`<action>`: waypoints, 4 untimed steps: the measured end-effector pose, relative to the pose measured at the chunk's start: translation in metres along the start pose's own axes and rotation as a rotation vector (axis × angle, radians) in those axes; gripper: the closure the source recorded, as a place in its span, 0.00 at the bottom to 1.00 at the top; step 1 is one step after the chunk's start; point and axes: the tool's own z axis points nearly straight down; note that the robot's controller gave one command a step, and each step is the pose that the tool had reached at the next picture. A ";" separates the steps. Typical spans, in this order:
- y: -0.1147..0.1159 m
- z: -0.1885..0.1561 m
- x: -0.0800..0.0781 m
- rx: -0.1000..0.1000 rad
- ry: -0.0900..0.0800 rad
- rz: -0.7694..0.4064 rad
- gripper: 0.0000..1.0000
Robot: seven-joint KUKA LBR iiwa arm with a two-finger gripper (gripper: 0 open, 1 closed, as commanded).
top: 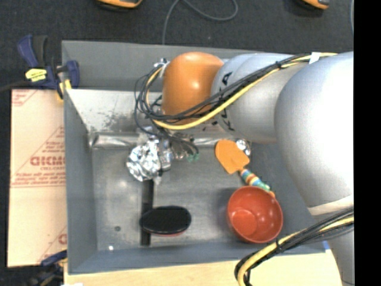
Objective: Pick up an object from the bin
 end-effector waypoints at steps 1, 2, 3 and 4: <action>0.004 0.023 0.007 0.000 -0.003 0.065 1.00; -0.005 0.031 0.006 0.000 -0.008 0.151 1.00; -0.005 0.031 0.006 -0.001 -0.008 0.152 1.00; 0.009 0.039 0.004 -0.001 -0.012 0.280 1.00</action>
Offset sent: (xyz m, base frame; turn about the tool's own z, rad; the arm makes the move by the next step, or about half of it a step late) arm -0.0041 -0.0060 -0.0315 0.1512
